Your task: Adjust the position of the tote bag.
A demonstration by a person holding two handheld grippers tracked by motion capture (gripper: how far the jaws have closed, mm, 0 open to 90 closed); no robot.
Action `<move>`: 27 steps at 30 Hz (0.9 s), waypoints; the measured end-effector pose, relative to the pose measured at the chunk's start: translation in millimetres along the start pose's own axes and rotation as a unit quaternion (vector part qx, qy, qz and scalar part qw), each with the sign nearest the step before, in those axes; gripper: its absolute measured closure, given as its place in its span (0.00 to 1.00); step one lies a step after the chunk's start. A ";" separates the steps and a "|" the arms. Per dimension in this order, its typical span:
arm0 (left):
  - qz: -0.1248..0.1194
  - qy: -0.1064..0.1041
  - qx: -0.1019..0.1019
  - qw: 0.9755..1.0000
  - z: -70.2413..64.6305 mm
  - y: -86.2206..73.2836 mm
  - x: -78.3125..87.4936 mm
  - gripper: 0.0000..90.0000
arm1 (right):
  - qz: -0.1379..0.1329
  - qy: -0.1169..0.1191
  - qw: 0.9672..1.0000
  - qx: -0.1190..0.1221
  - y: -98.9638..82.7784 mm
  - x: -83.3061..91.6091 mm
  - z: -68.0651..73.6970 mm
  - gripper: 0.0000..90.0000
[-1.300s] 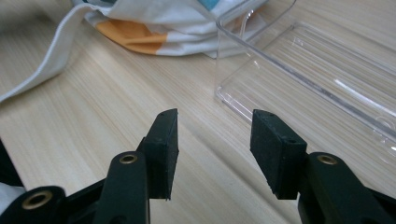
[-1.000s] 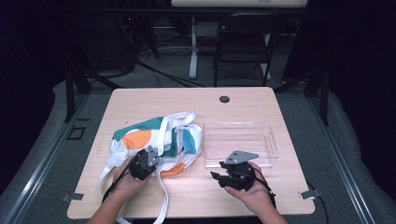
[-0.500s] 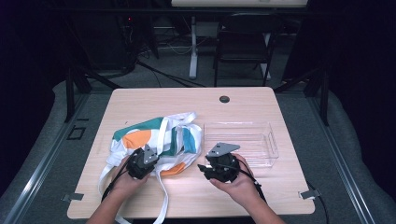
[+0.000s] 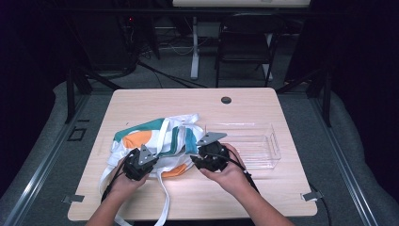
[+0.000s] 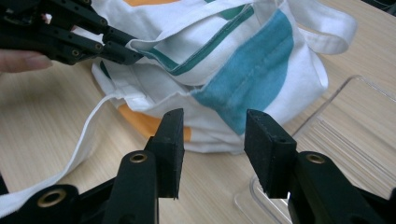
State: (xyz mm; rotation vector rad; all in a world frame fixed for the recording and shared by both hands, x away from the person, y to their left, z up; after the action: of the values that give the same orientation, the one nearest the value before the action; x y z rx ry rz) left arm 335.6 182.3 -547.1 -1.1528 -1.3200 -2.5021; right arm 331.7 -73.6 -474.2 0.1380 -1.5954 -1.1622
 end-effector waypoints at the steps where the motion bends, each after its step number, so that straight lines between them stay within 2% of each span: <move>1: -0.002 0.001 0.002 1.000 0.5 0.0 0.4 0.92 | 0.002 -0.002 1.000 0.001 2.6 -1.6 -0.1 0.64; 4: -0.005 0.000 0.006 1.000 0.8 -0.1 0.7 0.92 | 0.003 -0.006 1.000 -0.003 10.0 -6.6 -0.1 0.64; 7: -0.005 0.000 0.005 1.000 0.9 -0.2 0.6 0.92 | 0.007 -0.009 1.000 -0.020 19.7 -14.3 -1.4 0.64; 9: -0.003 -0.003 0.005 1.000 0.3 -0.1 0.1 0.92 | 0.012 -0.018 1.000 -0.020 23.4 -18.2 -1.7 0.64; 15: -0.001 -0.003 0.003 1.000 1.3 -0.2 0.1 0.92 | 0.017 -0.023 0.999 -0.027 32.5 -27.6 -1.9 0.62; 17: -0.001 -0.003 0.002 1.000 1.3 -0.2 0.1 0.92 | 0.026 -0.028 0.999 -0.022 34.1 -30.6 -2.7 0.62; 22: -0.005 -0.002 0.004 1.000 1.8 -0.5 0.1 0.92 | 0.033 -0.033 0.998 -0.032 33.4 -40.5 -4.8 0.61; 27: -0.005 -0.002 0.004 1.000 1.7 -0.4 0.0 0.92 | 0.041 -0.042 0.998 -0.025 31.1 -47.1 -3.3 0.61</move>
State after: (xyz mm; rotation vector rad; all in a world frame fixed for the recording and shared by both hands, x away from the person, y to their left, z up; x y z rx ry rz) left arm 336.4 183.8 -546.8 -1.1522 -1.3377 -2.5015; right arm 367.0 -30.6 -484.1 -0.0083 -1.6279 -1.1569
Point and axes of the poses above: each handheld gripper's, and its own axes: x roughly backward along the jaws, y roughly out of its top, z roughly to its left, the point moved 1 cm from there along -x, roughly forward along the jaws, and after that the axes turned 9 degrees about y, right-handed, at the moved point
